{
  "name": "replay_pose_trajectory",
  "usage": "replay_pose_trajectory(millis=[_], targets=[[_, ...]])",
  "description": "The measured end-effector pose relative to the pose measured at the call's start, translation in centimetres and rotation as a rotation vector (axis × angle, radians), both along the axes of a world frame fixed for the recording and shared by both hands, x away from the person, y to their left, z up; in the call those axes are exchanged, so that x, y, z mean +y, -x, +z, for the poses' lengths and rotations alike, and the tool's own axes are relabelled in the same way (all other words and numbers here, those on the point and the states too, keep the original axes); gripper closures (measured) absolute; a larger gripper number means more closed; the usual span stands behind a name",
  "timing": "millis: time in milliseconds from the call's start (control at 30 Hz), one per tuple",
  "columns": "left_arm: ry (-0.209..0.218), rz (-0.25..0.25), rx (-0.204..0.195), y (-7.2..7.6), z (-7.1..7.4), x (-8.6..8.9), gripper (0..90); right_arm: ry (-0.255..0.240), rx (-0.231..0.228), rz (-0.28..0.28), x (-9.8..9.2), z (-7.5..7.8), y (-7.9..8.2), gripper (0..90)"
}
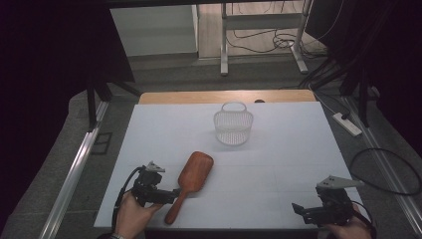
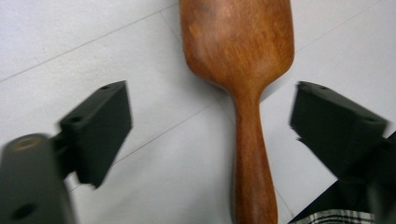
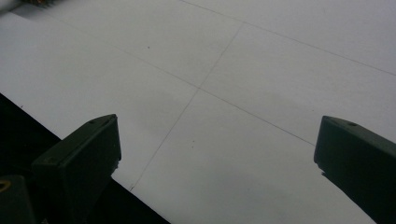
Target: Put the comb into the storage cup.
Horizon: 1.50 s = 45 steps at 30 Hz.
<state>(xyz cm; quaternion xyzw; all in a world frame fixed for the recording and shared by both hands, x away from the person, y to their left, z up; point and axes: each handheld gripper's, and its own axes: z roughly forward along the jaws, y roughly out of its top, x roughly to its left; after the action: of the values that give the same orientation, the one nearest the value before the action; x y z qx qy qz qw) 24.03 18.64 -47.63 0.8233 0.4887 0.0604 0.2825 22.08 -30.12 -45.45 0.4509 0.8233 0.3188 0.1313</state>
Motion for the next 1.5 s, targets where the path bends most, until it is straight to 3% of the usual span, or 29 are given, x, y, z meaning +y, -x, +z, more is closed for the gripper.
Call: replay_pose_trajectory(millis=[233,300,433,567,800,967,1100,1267,1500], targets=[[0.010,-0.032,-0.018,0.3,0.3,-0.4,0.2,0.001,0.000,0.000,0.0,0.0,0.0,0.6],[0.008,-0.032,-0.036,0.3,0.5,-0.6,0.0,0.001,0.000,0.001,0.0,0.0,0.0,0.6],[0.024,-0.043,-0.034,0.1,0.5,-1.2,0.0,0.002,0.003,0.001,0.0,0.0,0.0,0.6],[0.004,-0.070,-0.035,0.0,0.3,-2.1,0.0,0.002,0.004,0.001,0.0,0.0,0.0,0.6],[-0.013,-0.074,-0.028,-0.4,-0.4,-2.8,0.0,0.001,0.003,0.003,0.0,0.0,0.0,0.6],[-0.022,-0.071,-0.007,-0.6,-1.3,-3.1,0.0,-0.001,0.001,0.005,0.0,0.0,0.0,0.6],[-0.052,-0.067,0.034,-0.9,-2.7,-3.6,0.0,0.000,0.001,0.009,0.0,0.0,0.0,0.6],[-0.045,-0.056,0.069,-1.2,-3.8,-3.8,0.0,0.000,0.001,0.013,0.0,0.0,0.0,0.6],[-0.073,-0.043,0.095,-1.3,-4.4,-4.1,0.0,-0.003,0.001,0.019,0.0,0.0,0.0,0.6]])
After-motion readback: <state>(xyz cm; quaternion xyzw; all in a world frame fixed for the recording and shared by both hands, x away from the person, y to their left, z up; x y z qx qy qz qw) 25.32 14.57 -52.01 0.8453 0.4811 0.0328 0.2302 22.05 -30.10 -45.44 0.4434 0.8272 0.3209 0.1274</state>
